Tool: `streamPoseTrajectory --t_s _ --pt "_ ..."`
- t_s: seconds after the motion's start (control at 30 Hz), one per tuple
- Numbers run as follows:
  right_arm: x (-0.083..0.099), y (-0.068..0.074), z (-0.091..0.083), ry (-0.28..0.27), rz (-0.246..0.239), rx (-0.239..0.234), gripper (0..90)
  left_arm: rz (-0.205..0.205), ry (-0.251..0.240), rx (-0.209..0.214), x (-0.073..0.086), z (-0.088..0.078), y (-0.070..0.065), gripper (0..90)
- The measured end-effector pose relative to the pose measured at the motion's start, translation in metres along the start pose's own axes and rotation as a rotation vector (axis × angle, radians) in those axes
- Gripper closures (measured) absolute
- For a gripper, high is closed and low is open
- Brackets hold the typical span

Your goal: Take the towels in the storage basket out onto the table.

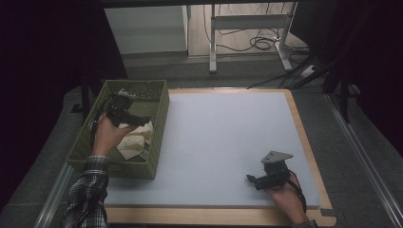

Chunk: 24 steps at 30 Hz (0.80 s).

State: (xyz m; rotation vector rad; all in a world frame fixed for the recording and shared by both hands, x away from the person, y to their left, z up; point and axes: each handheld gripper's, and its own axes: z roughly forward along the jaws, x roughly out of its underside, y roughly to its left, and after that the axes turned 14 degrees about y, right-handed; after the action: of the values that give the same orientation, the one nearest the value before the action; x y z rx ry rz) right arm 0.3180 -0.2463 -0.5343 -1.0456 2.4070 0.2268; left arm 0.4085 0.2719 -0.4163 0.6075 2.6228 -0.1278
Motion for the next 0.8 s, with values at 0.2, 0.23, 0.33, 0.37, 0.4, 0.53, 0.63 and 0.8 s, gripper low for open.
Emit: streamPoseTrajectory --t_s 0.2,0.23,0.33,0.37,0.4,0.53,0.63,0.8 --pt "0.0 0.0 0.0 0.0 0.0 0.0 4.0 -0.043 0.086 0.011 0.009 0.023 0.014 0.5" --pt "0.0 0.0 0.0 0.0 0.0 0.0 4.0 -0.05 0.099 0.013 0.01 0.027 0.016 0.5" --pt "0.0 0.0 0.0 0.0 0.0 -0.001 4.0 -0.066 0.153 0.025 0.01 0.04 0.019 0.5" --pt "0.0 0.0 0.0 0.0 0.0 -0.001 4.0 -0.074 0.205 0.013 0.009 0.05 0.02 0.5" --pt "0.0 0.0 0.0 0.0 0.0 -0.001 4.0 -0.076 0.226 0.013 0.009 0.053 0.021 0.3" --pt "0.0 0.0 0.0 0.0 0.0 -0.001 4.0 -0.102 0.291 0.013 0.008 0.065 0.025 0.4" --pt "0.0 0.0 0.0 0.0 0.001 -0.001 4.0 -0.121 0.364 0.005 0.007 0.076 0.029 0.5" --pt "0.0 0.0 0.0 0.0 0.001 -0.001 4.0 -0.148 0.437 0.009 0.006 0.092 0.036 1.2"
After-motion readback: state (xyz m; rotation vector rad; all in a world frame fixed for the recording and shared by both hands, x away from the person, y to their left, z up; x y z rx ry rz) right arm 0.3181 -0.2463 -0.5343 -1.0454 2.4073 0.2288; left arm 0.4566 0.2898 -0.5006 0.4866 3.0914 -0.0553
